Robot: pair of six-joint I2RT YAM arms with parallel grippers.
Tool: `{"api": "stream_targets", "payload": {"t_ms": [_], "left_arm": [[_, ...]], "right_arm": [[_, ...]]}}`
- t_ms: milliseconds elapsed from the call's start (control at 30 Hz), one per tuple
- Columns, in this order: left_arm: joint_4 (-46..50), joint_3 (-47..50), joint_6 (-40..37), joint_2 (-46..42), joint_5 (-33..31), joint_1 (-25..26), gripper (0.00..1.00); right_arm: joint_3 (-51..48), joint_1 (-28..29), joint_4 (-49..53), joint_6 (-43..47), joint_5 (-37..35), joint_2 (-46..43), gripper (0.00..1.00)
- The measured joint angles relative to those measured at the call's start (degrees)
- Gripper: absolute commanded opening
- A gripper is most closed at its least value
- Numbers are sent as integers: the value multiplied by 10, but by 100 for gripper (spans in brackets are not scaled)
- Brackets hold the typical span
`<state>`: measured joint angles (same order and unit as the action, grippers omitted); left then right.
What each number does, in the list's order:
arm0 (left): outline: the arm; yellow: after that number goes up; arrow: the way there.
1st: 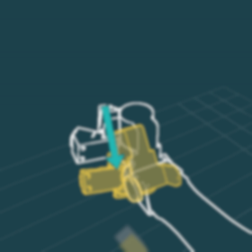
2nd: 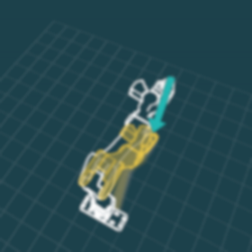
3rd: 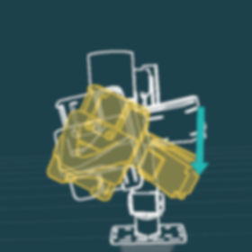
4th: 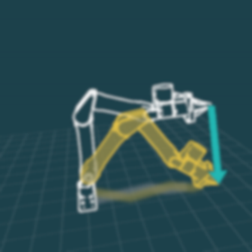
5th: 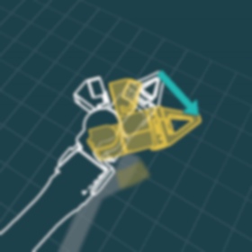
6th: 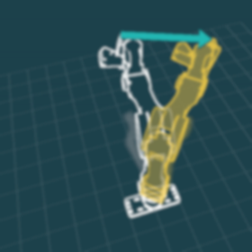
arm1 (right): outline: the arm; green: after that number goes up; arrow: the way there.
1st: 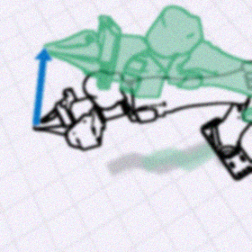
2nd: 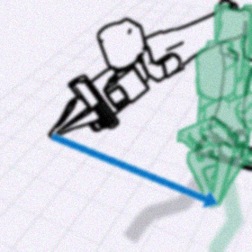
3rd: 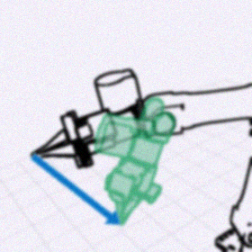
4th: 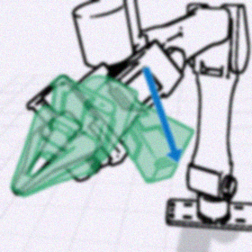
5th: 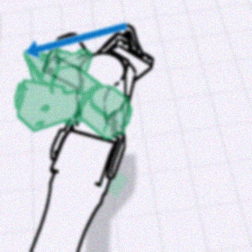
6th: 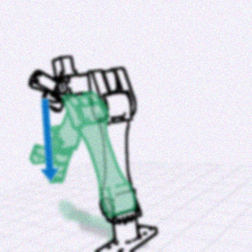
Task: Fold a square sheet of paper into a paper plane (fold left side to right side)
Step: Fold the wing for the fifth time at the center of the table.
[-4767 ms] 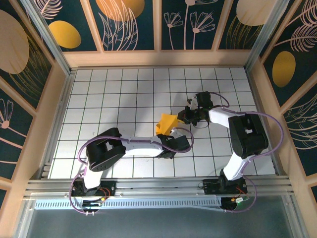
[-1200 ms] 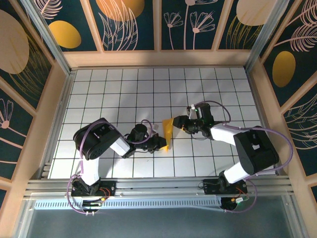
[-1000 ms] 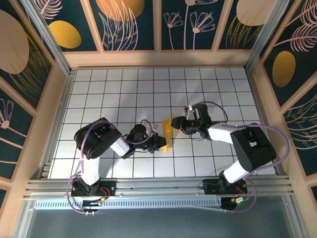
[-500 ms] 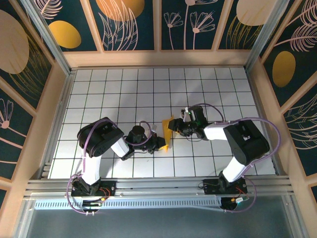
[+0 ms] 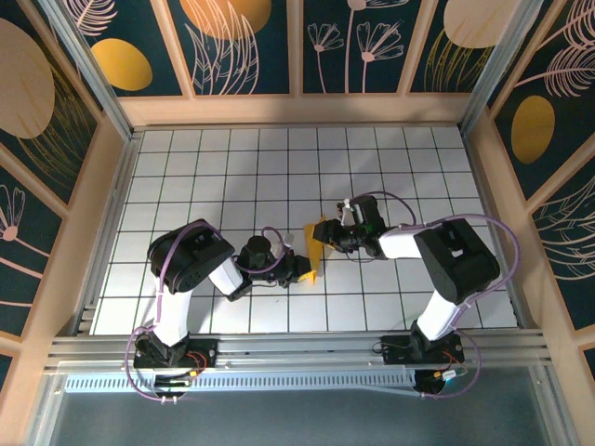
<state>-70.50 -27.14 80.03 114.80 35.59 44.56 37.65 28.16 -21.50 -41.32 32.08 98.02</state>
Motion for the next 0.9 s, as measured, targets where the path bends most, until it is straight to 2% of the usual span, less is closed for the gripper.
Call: {"api": "stream_targets", "payload": {"t_ms": [567,900], "left_arm": [[-9,17,-1,-18,-1,-9,34],[96,4,-54,-66,-3,-43,39]], "right_arm": [[24,2,39,-2,-8,12,46],[25,3,41,-1,-11,12,46]]}}
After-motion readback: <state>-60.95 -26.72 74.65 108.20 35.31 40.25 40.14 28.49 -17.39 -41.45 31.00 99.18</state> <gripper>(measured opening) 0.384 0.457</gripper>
